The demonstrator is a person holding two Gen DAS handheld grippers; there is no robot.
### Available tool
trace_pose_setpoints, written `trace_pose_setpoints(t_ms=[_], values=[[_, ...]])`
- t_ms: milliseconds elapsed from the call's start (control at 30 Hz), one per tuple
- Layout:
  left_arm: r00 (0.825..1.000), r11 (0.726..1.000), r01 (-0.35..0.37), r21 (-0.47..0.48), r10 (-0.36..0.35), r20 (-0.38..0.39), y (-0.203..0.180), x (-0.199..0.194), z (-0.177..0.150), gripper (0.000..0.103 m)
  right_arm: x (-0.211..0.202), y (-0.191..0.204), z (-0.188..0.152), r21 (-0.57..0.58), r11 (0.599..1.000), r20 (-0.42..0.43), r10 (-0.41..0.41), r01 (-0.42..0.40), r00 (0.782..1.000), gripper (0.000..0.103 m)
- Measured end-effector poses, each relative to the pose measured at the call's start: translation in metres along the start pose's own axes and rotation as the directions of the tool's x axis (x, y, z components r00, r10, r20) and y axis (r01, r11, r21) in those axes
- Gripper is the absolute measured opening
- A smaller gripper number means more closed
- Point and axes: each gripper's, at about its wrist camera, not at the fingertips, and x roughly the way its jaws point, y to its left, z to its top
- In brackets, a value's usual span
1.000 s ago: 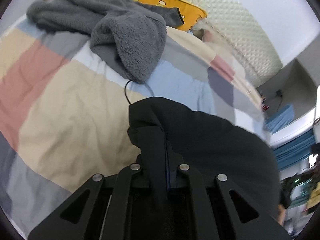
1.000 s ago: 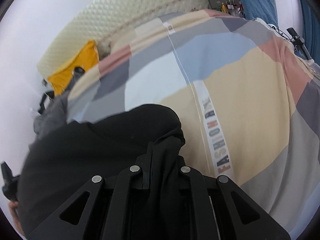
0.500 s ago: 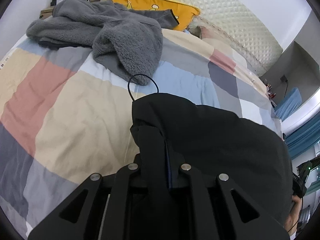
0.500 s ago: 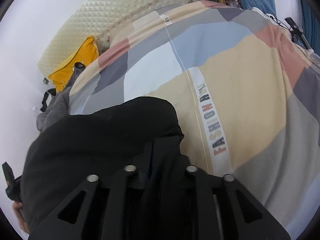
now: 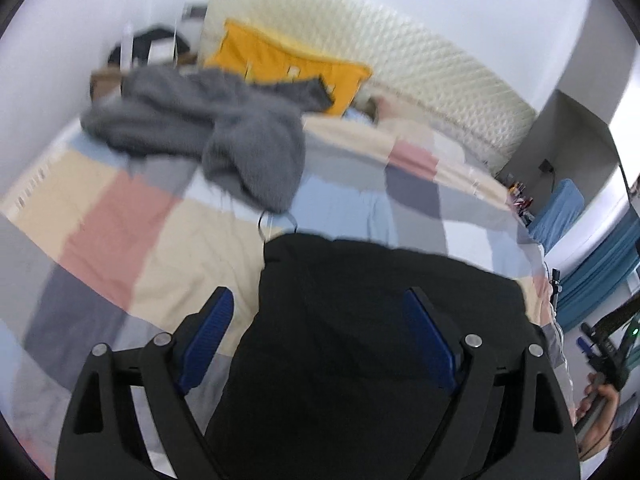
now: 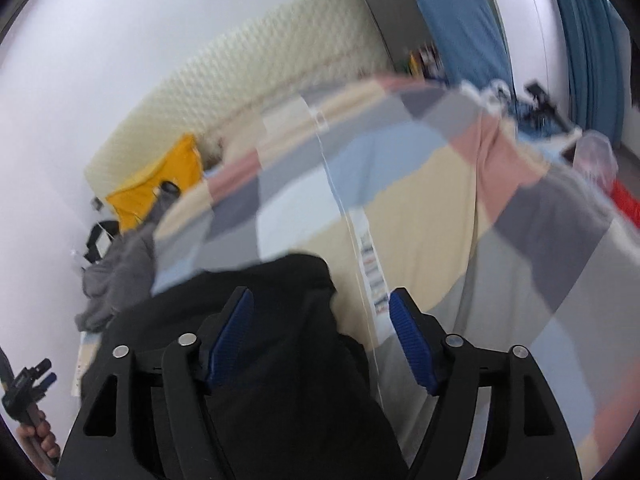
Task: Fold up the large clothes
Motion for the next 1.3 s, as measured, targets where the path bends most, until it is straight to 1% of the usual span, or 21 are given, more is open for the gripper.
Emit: trace_pose_setpoints(t_ms=[67,133,200,233,267,333,433,467,500,533,667,833,900,967,1000,1067,1167,1200,1300], values=[[0.999,1.000,0.004,0.029,-0.005,0.040,-0.012,-0.026,0.006,0.086,-0.023,0.014,0.008,-0.035,0.999,0.028,-0.002,0.003,1.000,0.079],[0.996,0.998,0.022,0.066,-0.028,0.084,-0.027,-0.060,0.013,0.087,-0.057,0.035,0.017,-0.071,0.997,0.075,0.016,-0.011,0.997,0.080],[0.992,0.994,0.039,0.101,-0.051,0.120,-0.041,-0.092,0.016,0.093,-0.090,0.053,0.022,-0.107,0.994,0.123,0.037,-0.024,0.992,0.081],[0.989,0.992,0.043,0.119,-0.059,0.136,-0.046,-0.105,0.017,0.100,-0.105,0.063,0.024,-0.126,0.991,0.146,0.052,-0.033,0.988,0.082],[0.983,0.989,0.051,0.142,-0.074,0.165,-0.053,-0.123,0.016,0.103,-0.122,0.073,0.026,-0.147,0.988,0.170,0.068,-0.043,0.983,0.084],[0.975,0.984,0.062,0.166,-0.096,0.201,-0.063,-0.149,0.014,0.103,-0.158,0.092,0.029,-0.191,0.979,0.215,0.109,-0.067,0.971,0.085],[0.963,0.977,0.067,0.201,-0.116,0.244,-0.076,-0.184,0.010,0.103,-0.197,0.114,0.029,-0.240,0.968,0.267,0.145,-0.080,0.953,0.087],[0.960,0.975,0.066,0.213,-0.120,0.253,-0.080,-0.193,0.008,0.103,-0.213,0.123,0.026,-0.260,0.962,0.287,0.161,-0.085,0.944,0.091],[0.955,0.971,0.060,0.232,-0.124,0.269,-0.086,-0.206,0.005,0.103,-0.226,0.129,0.023,-0.275,0.957,0.302,0.175,-0.090,0.937,0.099],[0.952,0.969,0.053,0.243,-0.123,0.282,-0.090,-0.213,0.002,0.103,-0.236,0.134,0.019,-0.285,0.954,0.315,0.186,-0.094,0.931,0.103],[0.929,0.960,0.032,0.277,-0.131,0.347,-0.103,-0.251,-0.014,0.103,-0.278,0.155,-0.001,-0.354,0.929,0.365,0.239,-0.103,0.900,0.103],[0.901,0.961,0.015,0.275,-0.132,0.412,-0.112,-0.282,-0.037,0.103,-0.308,0.173,-0.029,-0.414,0.905,0.404,0.279,-0.098,0.871,0.103],[0.893,0.961,0.017,0.274,-0.138,0.429,-0.116,-0.292,-0.048,0.103,-0.315,0.178,-0.040,-0.425,0.899,0.410,0.291,-0.101,0.864,0.103],[0.883,0.960,0.033,0.279,-0.158,0.442,-0.118,-0.298,-0.056,0.103,-0.321,0.185,-0.052,-0.443,0.893,0.427,0.289,-0.081,0.857,0.103],[0.881,0.959,0.028,0.281,-0.157,0.447,-0.119,-0.300,-0.060,0.103,-0.323,0.186,-0.057,-0.446,0.892,0.434,0.288,-0.074,0.854,0.103],[0.880,0.959,-0.003,0.284,-0.132,0.456,-0.124,-0.303,-0.070,0.103,-0.326,0.188,-0.070,-0.451,0.890,0.445,0.294,-0.072,0.846,0.103],[0.880,0.957,-0.034,0.289,-0.108,0.462,-0.129,-0.306,-0.083,0.103,-0.330,0.190,-0.088,-0.445,0.892,0.451,0.293,-0.072,0.843,0.103],[0.881,0.957,-0.039,0.288,-0.103,0.462,-0.132,-0.307,-0.088,0.103,-0.329,0.190,-0.093,-0.443,0.893,0.447,0.299,-0.081,0.843,0.103],[0.890,0.955,-0.038,0.293,-0.101,0.444,-0.134,-0.304,-0.097,0.103,-0.326,0.194,-0.109,-0.456,0.885,0.417,0.306,-0.095,0.856,0.103]])
